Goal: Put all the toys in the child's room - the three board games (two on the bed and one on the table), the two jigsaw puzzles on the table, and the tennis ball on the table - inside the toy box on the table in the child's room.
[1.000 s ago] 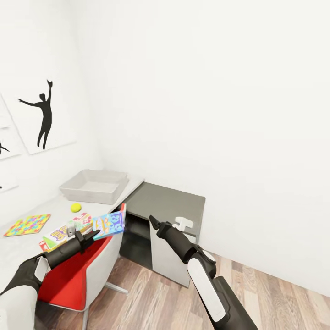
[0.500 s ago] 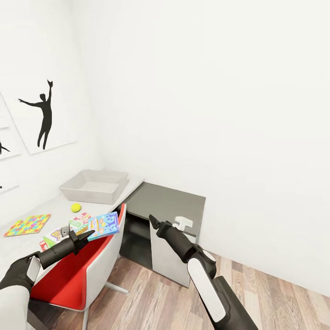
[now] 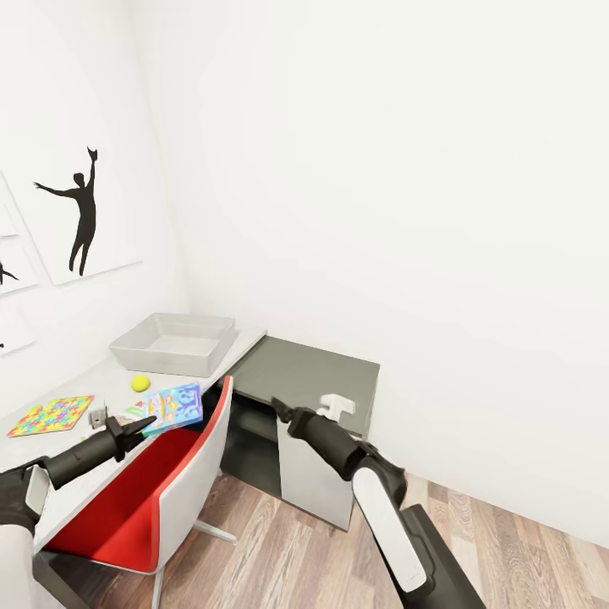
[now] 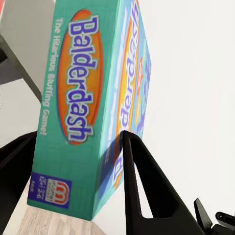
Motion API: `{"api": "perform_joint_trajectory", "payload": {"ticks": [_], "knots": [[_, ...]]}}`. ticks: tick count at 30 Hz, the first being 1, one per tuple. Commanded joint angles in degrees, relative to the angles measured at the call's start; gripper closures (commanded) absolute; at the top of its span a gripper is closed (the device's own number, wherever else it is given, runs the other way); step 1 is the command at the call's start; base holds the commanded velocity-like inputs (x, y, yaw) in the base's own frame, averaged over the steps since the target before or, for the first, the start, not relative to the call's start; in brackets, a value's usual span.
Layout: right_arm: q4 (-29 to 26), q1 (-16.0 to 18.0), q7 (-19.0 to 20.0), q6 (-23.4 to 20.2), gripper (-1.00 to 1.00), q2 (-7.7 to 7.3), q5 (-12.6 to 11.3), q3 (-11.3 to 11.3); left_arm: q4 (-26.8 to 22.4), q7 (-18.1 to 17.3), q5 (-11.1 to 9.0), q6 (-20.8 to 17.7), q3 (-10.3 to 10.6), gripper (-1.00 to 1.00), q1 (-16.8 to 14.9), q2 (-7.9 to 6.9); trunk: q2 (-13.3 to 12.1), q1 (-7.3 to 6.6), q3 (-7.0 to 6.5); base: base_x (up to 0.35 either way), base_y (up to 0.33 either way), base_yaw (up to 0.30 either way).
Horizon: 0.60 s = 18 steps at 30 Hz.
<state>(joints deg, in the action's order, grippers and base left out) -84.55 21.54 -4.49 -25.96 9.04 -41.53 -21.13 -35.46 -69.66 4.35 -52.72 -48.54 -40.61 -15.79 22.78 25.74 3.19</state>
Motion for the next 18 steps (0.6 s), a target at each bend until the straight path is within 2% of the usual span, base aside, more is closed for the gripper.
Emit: {"api": "perform_joint_trajectory", "payload": {"ticks": [1,4,7,18], "knots": [[-0.41,0.04,-1.32,-0.74,-1.00,-0.05,-0.64,0.06,-0.17,-0.36,0.49,-0.73,-0.24,1.00,-0.09,-0.26,0.13,0.04,0.14,0.000,0.000,0.000],[-1.14,0.26,-3.77,-2.38,-1.00,-0.20,-1.03,0.33,-0.61,-0.38,0.43,-1.37,-0.24,1.00,-0.09,-1.15,0.13,0.04,0.14,0.000,0.000,0.000],[-1.43,0.43,-4.57,-3.12,-1.00,-0.19,-0.99,0.31,-0.76,-0.38,0.41,-1.58,-0.28,1.00,-0.09,-1.46,0.13,0.04,0.14,0.000,0.000,0.000],[-1.77,0.08,-4.23,-2.90,-1.00,-0.41,-0.75,0.25,-1.04,-0.33,0.65,-3.26,-0.24,1.00,-0.09,-1.57,0.13,0.04,0.14,0.000,0.000,0.000]]}}
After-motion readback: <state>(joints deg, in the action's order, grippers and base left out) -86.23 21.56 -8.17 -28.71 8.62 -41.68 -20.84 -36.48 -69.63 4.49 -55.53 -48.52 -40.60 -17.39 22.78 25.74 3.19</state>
